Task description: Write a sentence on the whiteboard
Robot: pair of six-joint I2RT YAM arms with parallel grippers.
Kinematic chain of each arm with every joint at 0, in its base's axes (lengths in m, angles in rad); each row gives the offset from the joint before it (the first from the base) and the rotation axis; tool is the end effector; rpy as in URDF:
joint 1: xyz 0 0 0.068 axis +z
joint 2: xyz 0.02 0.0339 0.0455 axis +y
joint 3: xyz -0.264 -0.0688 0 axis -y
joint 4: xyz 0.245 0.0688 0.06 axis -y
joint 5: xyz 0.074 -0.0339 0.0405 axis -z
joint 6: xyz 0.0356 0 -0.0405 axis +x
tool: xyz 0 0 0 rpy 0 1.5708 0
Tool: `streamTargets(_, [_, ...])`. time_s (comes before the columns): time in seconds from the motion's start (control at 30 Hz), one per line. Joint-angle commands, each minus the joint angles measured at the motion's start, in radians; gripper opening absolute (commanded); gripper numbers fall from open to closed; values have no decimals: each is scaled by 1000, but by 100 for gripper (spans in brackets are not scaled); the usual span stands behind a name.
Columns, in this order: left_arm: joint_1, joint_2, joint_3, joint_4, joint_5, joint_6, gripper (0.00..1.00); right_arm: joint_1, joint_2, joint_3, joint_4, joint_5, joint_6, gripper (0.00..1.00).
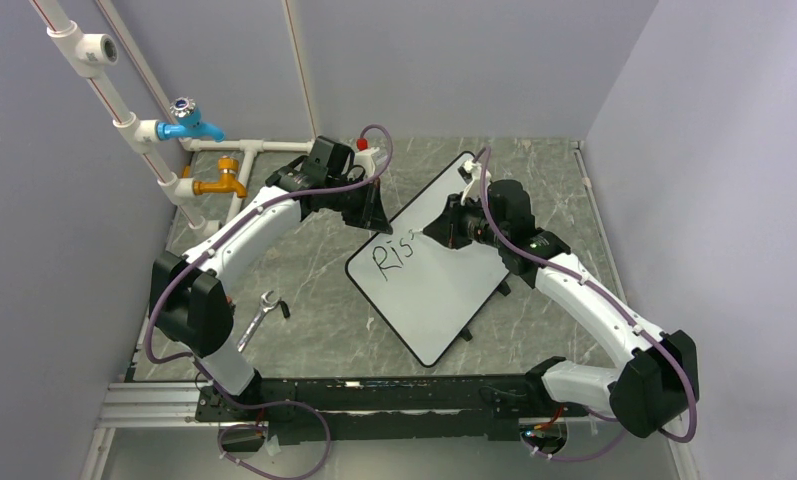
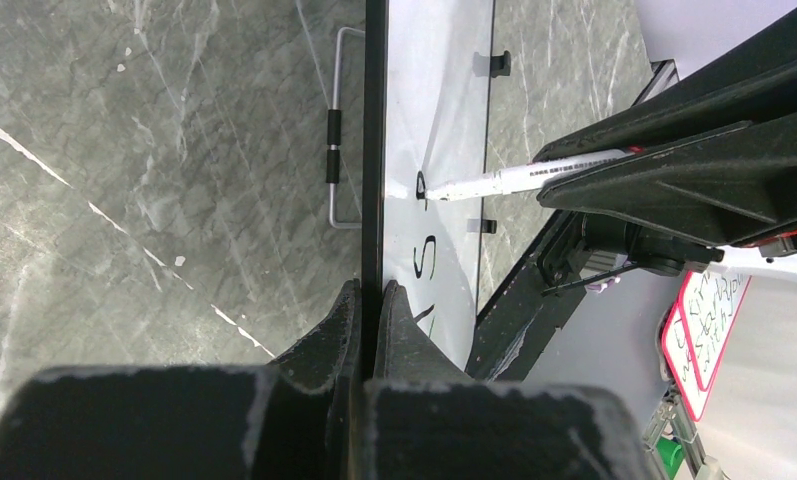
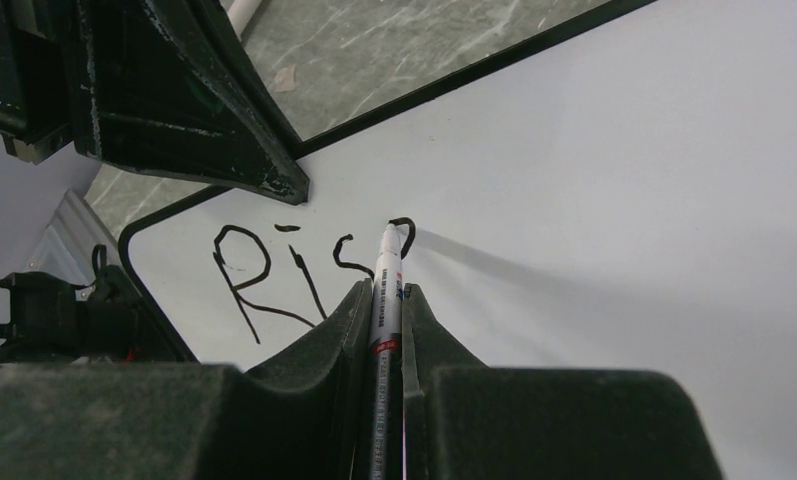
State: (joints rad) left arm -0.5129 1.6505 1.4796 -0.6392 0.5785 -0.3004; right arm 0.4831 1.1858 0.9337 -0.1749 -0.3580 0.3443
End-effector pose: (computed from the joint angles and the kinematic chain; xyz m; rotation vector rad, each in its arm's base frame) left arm 0.3078 -0.1957 0.3189 0.5517 2.4138 -1.0609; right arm 0.2340 0.1368 0.3107 -0.3835 2.0452 0.8772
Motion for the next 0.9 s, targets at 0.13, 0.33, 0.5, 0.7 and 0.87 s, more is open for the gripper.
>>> streamTargets(0.13, [-3,-47,7,34,-44,39,0,2,-13,-45,22,-41,7,0])
streamTargets(0.33, [-2,-45,5,35,-44,37,0,1,-37,-75,2,-27,3,0])
streamTargets(0.5, [-2,-46,7,36,-46,38,0,2,-53,-85,-24,11,-2,0])
streamTargets(0.7, [-2,-45,7,35,-46,38,0,0,-73,-78,-68,83,-19,0])
streamTargets(0.87, [-2,-47,7,35,-47,40,0,-1,-68,-56,-80,119,-32,0])
